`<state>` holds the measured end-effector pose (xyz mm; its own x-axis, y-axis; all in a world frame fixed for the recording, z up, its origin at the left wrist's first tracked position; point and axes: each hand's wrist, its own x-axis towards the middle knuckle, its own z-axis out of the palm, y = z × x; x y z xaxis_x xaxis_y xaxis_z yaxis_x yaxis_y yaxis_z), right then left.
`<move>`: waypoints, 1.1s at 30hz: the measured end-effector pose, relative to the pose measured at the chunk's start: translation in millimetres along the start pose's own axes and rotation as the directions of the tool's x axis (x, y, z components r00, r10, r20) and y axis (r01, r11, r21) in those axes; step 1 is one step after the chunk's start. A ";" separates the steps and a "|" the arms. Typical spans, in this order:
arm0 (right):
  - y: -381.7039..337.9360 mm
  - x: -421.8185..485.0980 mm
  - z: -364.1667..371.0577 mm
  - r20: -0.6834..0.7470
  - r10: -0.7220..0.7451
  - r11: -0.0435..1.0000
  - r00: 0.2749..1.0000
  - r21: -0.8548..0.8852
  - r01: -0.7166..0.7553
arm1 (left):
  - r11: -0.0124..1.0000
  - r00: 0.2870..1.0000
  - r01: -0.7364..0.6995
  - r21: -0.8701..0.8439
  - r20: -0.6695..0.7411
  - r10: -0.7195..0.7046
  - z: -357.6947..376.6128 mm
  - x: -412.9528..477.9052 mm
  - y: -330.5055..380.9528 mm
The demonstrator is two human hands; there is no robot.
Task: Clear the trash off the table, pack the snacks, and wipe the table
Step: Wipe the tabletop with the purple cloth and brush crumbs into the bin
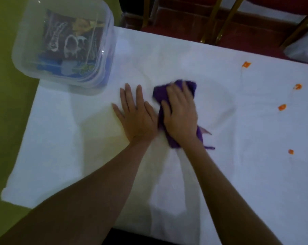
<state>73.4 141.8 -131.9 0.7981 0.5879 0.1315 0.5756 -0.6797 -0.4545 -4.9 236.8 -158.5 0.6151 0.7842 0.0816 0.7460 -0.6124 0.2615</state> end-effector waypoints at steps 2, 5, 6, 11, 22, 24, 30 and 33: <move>3.2 -58.2 -14.2 0.030 0.032 0.999 0.999 0.013 -0.033 | 1.000 1.000 0.016 -0.007 0.011 -0.016 -0.3 0.9 -0.2; 43.4 -104.8 -41.8 -0.057 0.242 0.970 0.969 -0.004 -0.242 | 1.000 1.000 0.022 -0.008 -0.017 -0.022 0.0 0.2 -0.6; 57.5 -102.1 -47.8 -0.122 0.313 0.949 0.942 -0.005 -0.316 | 1.000 0.999 0.014 -0.005 -0.032 -0.014 0.3 0.1 -0.5; 32.0 -67.9 -23.7 -0.239 0.505 0.856 0.829 0.017 -0.516 | 0.999 1.000 0.006 -0.049 0.014 -0.005 0.5 -0.3 -3.8; 14.1 -216.7 -56.2 -0.012 0.309 0.948 0.951 -0.071 -0.309 | 0.966 0.976 -0.186 -0.180 0.079 0.203 -53.0 -120.4 -120.1; 2.5 -177.7 -44.8 -0.097 0.463 0.880 0.881 -0.074 -0.470 | 0.983 0.988 -0.085 -0.166 0.115 0.104 -61.4 -148.2 -139.8; -82.0 -160.7 10.5 0.105 0.111 0.991 0.988 -0.090 -0.101 | 0.995 0.993 -0.015 -0.099 0.116 0.027 -70.0 -170.4 -162.2; -84.5 -228.4 -5.6 0.317 -0.155 0.984 0.936 -0.030 0.174 | 0.995 0.993 -0.032 -0.090 0.107 0.042 -72.5 -172.1 -167.0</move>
<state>-156.5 62.6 -118.5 0.6011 0.7946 -0.0853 0.7105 -0.5802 -0.3982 -253.9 211.4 -146.5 0.6696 0.7426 -0.0113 0.6998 -0.6257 0.3446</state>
